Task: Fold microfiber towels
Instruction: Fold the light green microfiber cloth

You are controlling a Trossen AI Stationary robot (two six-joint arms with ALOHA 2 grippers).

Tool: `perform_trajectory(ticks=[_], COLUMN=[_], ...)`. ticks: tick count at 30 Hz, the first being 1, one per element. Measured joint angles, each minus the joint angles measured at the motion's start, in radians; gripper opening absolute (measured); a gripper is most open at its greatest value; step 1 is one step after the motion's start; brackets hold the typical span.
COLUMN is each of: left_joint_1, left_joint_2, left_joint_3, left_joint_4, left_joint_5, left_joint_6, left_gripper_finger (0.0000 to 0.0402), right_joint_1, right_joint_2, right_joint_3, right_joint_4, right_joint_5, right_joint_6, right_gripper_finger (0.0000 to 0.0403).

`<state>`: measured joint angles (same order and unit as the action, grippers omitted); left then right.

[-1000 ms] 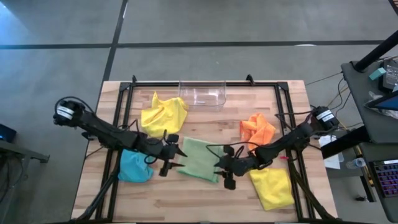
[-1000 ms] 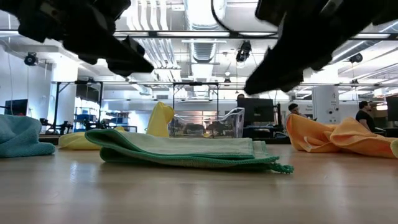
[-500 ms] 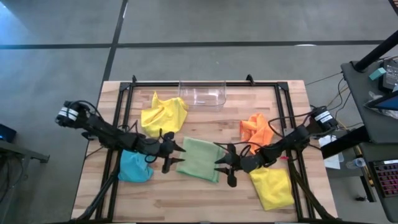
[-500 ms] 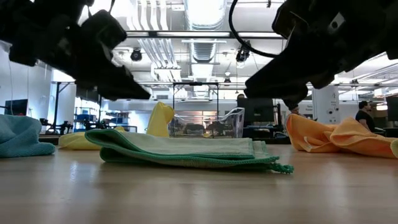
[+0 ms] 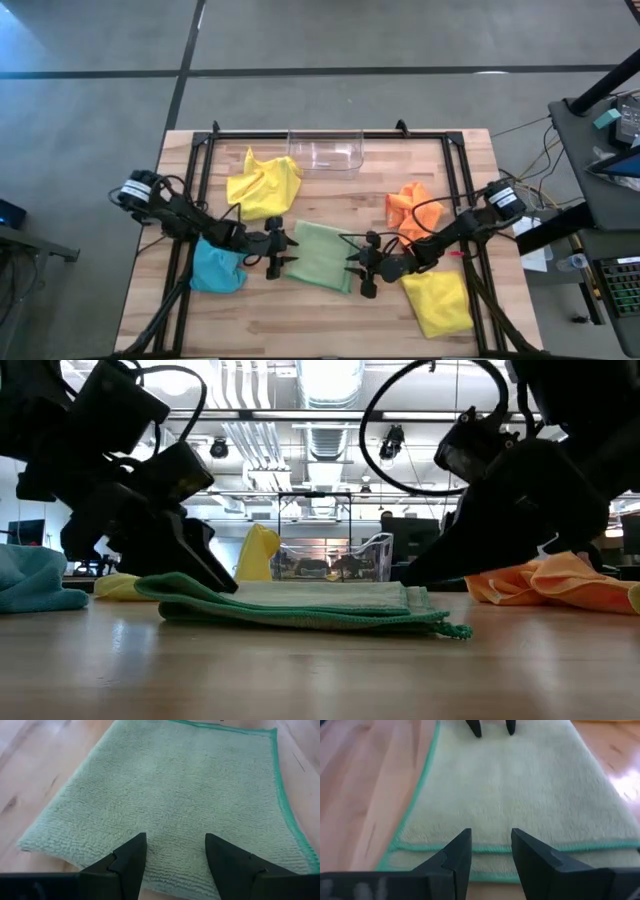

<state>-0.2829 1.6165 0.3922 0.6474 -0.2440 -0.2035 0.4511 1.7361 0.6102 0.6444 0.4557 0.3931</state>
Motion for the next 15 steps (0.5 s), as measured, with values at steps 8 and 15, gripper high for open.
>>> perform_trajectory(ticks=[8, 15], left_joint_1=[0.002, 0.002], left_joint_2=[-0.026, -0.084], left_joint_3=[0.002, 0.002], left_joint_4=[0.004, 0.033], left_joint_5=[0.0, 0.0], left_joint_6=[0.002, 0.004], left_gripper_finger=[0.0187, 0.0187], right_joint_1=[0.0, 0.0], right_joint_2=[-0.015, -0.039], right_joint_3=[0.0, 0.0], right_joint_4=[-0.002, -0.003], right_joint_5=[0.001, 0.0], right_joint_6=[0.0, -0.003], right_gripper_finger=[0.013, 0.013])
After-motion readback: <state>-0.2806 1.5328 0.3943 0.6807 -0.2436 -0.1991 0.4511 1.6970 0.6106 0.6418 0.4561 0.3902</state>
